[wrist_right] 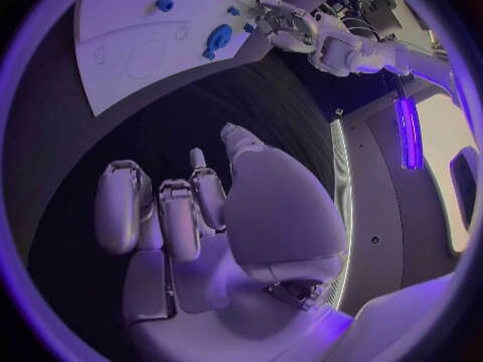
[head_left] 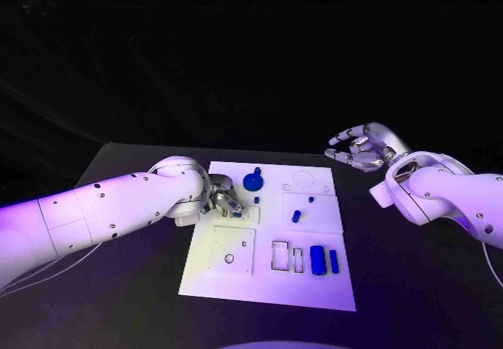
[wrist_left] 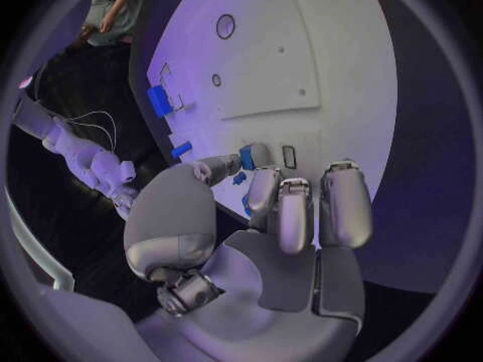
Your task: Assemble the parts on the task board
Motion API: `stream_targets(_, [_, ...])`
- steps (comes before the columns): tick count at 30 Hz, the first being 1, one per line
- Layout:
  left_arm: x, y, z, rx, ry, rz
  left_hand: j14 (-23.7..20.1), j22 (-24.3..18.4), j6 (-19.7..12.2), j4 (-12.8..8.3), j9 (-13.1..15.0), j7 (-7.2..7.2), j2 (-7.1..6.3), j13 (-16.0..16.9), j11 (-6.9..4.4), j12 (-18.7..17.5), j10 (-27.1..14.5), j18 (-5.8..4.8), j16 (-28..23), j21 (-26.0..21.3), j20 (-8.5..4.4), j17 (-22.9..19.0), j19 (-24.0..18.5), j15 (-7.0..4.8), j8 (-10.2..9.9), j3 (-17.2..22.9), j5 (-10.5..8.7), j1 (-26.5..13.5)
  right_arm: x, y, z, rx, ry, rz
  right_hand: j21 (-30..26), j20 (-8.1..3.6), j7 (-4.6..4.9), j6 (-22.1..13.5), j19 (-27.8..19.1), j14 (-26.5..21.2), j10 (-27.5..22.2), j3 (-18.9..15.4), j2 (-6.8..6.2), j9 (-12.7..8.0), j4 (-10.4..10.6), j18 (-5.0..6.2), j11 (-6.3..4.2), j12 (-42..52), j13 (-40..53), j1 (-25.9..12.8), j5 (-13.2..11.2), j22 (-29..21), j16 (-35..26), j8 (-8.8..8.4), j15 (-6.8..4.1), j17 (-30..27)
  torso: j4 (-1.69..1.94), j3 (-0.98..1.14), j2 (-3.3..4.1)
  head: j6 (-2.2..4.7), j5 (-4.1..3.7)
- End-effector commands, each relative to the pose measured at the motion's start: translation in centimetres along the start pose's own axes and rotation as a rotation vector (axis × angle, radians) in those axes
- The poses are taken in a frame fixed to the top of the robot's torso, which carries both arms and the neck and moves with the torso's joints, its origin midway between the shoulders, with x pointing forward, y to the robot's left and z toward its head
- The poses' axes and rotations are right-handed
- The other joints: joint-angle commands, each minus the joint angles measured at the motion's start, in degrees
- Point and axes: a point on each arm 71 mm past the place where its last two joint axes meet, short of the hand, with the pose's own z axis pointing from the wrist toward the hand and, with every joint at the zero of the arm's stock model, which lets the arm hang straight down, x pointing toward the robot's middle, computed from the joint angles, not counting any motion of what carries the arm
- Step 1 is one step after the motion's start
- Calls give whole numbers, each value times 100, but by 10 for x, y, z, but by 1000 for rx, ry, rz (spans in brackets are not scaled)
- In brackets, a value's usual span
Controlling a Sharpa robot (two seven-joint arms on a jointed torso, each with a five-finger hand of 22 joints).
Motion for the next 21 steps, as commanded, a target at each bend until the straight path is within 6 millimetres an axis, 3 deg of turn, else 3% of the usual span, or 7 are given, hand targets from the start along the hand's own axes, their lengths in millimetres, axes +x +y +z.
stream_targets(1, [3,-1,1,2,19,11,606,10,28,29,-1,27,3,-7,4,-14,41,-61,25,-6,-28,1510,3,-50,-36,-74,-37,-74,0,1,0,-10,1,-3,-32,-4,-1,22,-34,397,-18,0,-1,-2,27,70,-26,-24,191,-81,-25,540,-39,30,-50,629,2,-2,1,3,2])
stream_targets(12, [0,-1,-2,8,-7,0,606,2,65,319,12,21,-68,-1,1,-24,48,-59,25,-21,-34,1510,5,-56,-67,-780,-64,-134,0,0,0,-10,0,-3,-36,-4,-1,22,-35,396,-19,-2,-3,-2,31,70,-26,-26,189,-89,-30,538,-40,32,-50,625,-3,-4,0,35,-7])
stream_targets(21, [-5,0,-8,18,-40,-24,606,-22,34,379,19,24,-92,-111,1,-95,-14,-54,25,-38,-40,1510,-2,-57,-86,-998,-56,-93,0,0,0,-8,-1,-3,-36,-4,-1,22,-35,396,-19,-2,-3,-2,31,70,-26,-26,189,-89,-30,538,-40,32,-50,625,3,-3,-2,58,-9])
